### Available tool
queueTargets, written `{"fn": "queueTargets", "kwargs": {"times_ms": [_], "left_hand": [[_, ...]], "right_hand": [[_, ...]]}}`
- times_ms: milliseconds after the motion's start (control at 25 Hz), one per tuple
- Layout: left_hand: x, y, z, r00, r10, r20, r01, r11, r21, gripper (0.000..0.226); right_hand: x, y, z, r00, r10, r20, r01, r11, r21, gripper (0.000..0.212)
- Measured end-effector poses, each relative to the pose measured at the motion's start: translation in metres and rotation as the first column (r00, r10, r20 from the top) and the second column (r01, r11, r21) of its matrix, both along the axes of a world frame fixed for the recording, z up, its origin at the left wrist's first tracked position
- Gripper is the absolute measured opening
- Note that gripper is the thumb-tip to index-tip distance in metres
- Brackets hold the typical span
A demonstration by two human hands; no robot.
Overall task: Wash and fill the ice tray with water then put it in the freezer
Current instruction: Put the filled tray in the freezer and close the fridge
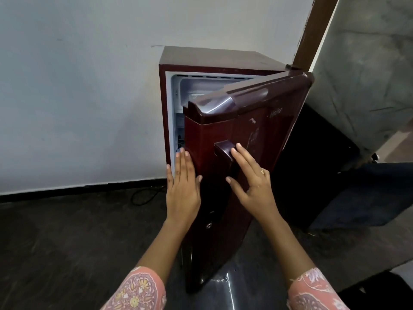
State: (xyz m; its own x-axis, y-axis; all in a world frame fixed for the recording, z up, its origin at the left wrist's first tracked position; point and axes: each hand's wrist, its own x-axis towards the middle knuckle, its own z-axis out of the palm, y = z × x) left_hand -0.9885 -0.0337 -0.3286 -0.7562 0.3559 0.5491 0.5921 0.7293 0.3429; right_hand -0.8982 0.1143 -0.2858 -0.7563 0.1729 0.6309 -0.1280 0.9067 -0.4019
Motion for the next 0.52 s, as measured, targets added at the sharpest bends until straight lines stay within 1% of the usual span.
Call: {"fn": "queueTargets", "kwargs": {"times_ms": [80, 160, 280, 360, 520], "left_hand": [[-0.020, -0.004, 0.004, 0.999, 0.001, 0.047, 0.000, 1.000, -0.015, 0.059], [-0.038, -0.010, 0.008, 0.997, -0.013, 0.070, 0.014, 1.000, -0.018, 0.059], [-0.070, -0.018, 0.014, 0.991, -0.052, 0.123, 0.055, 0.998, -0.019, 0.067], [-0.090, -0.022, 0.018, 0.986, -0.058, 0.158, 0.067, 0.996, -0.054, 0.078], [-0.124, -0.028, 0.023, 0.973, -0.076, 0.219, 0.114, 0.980, -0.165, 0.110]], "right_hand": [[-0.019, -0.005, 0.002, 0.999, -0.008, 0.036, 0.007, 1.000, 0.028, 0.068], [-0.037, -0.008, 0.003, 0.999, -0.021, 0.040, 0.018, 0.997, 0.074, 0.067], [-0.069, -0.011, 0.004, 1.000, -0.014, 0.018, 0.011, 0.992, 0.129, 0.066], [-0.091, -0.012, 0.004, 1.000, 0.007, 0.003, -0.008, 0.991, 0.136, 0.065], [-0.130, -0.013, 0.008, 0.994, 0.105, 0.006, -0.105, 0.988, 0.111, 0.062]]}}
